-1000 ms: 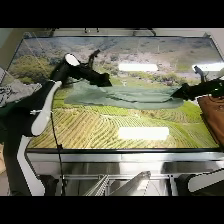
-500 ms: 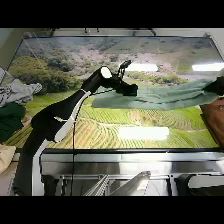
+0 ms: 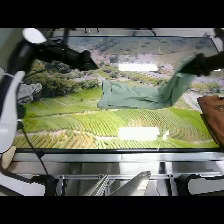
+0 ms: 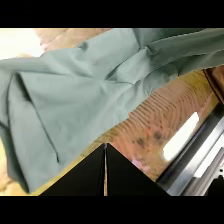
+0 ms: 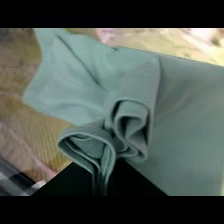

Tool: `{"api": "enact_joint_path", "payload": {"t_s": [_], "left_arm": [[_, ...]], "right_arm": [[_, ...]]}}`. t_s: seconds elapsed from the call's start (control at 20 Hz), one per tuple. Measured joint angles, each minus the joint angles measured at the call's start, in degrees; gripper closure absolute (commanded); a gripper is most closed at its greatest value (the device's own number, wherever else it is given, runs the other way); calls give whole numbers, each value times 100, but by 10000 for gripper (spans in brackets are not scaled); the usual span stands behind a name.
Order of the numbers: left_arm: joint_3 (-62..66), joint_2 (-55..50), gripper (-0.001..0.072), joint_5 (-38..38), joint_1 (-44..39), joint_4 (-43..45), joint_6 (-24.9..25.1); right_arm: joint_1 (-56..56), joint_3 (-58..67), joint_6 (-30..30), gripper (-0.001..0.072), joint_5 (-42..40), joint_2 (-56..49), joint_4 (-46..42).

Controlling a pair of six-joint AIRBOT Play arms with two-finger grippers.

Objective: Fold the shirts.

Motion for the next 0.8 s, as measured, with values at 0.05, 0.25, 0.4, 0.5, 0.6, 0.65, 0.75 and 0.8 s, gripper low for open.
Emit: {"api": "enact_joint_path", "payload": {"t_s": [0.05, 0.25, 0.4, 0.5, 0.6, 0.65, 0.75, 0.8], "left_arm": [[-234, 225, 683, -131, 227, 0, 2], [-1390, 1165, 683, -413, 999, -48, 229], [-2212, 1722, 683, -433, 1353, -50, 428], [-2730, 2017, 683, -382, 1486, -68, 540], [-3211, 2256, 683, -319, 1558, -68, 651], [-3436, 2354, 683, -269, 1578, -68, 704], [-3818, 2507, 683, -186, 1604, -70, 798], [-3987, 2564, 683, -120, 1613, -70, 833]], "right_arm": [[422, 17, 120, 692, -210, -72, 13], [2188, 258, 599, 690, -1154, -772, 0], [3158, 767, 817, 192, -1659, -1576, -2], [3547, 1073, 857, 226, -1751, -1991, 197], [3635, 1250, 774, 302, -1596, -2142, 461], [3565, 1303, 708, 379, -1384, -2146, 544], [3235, 1362, 605, 392, -850, -2063, 605], [2990, 1381, 562, 392, -549, -1998, 614]]}}
